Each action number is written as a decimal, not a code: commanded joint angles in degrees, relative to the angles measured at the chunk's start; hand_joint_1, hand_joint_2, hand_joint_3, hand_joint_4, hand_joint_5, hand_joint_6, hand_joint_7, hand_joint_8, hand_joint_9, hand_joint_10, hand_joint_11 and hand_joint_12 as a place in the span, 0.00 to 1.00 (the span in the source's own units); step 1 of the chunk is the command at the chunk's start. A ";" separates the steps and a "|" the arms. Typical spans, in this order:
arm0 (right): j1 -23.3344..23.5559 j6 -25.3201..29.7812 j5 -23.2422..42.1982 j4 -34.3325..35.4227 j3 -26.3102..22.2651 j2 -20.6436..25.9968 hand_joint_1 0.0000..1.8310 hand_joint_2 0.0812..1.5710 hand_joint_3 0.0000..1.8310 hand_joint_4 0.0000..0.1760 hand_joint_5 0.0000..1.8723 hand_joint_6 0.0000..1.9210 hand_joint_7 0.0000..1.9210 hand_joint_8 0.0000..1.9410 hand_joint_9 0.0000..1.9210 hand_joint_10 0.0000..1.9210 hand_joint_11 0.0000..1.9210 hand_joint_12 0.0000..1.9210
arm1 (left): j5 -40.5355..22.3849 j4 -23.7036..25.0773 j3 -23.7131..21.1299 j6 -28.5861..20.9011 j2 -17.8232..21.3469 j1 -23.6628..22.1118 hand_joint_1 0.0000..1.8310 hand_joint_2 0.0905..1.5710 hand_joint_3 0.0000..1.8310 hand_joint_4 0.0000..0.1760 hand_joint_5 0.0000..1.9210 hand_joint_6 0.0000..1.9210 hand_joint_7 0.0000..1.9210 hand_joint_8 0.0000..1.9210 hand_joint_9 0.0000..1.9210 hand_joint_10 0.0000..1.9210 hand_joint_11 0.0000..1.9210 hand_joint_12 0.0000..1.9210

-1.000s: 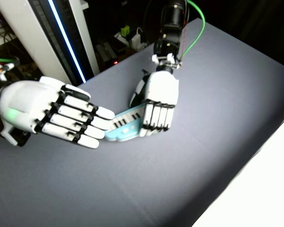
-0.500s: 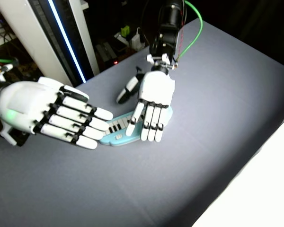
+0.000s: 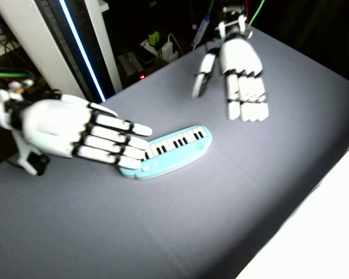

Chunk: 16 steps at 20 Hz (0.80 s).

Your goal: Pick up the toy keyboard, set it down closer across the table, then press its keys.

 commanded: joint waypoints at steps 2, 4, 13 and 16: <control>2.41 -1.97 -0.90 -0.86 1.55 -2.21 0.03 0.89 0.00 0.17 0.00 0.00 0.00 0.00 0.00 0.00 0.00 0.00 | -11.54 -2.24 -1.12 0.53 1.11 1.33 0.31 0.80 0.01 0.00 0.05 0.01 0.00 0.00 0.00 0.00 0.00 0.00; 3.58 -4.28 -5.48 -0.51 3.10 -4.50 0.05 0.89 0.00 0.10 0.04 0.01 0.00 0.00 0.00 0.00 0.00 0.00 | -13.95 -4.11 -1.66 0.70 1.45 2.82 0.34 0.80 0.01 0.07 0.03 0.00 0.00 0.00 0.00 0.00 0.00 0.00; 4.07 -7.14 -6.13 2.36 2.81 -4.57 0.00 0.85 0.01 0.16 0.04 0.00 0.00 0.00 0.00 0.00 0.00 0.00 | -14.76 -4.16 -1.78 0.71 1.41 3.10 0.23 0.81 0.00 0.46 0.00 0.00 0.00 0.00 0.00 0.00 0.00 0.00; 3.49 -7.14 -3.30 2.33 0.22 -1.32 0.00 0.88 0.01 0.06 0.00 0.00 0.00 0.00 0.00 0.00 0.00 0.00 | -15.05 -4.42 -1.81 0.71 1.41 3.35 0.23 0.81 0.00 0.50 0.00 0.00 0.00 0.00 0.00 0.00 0.00 0.00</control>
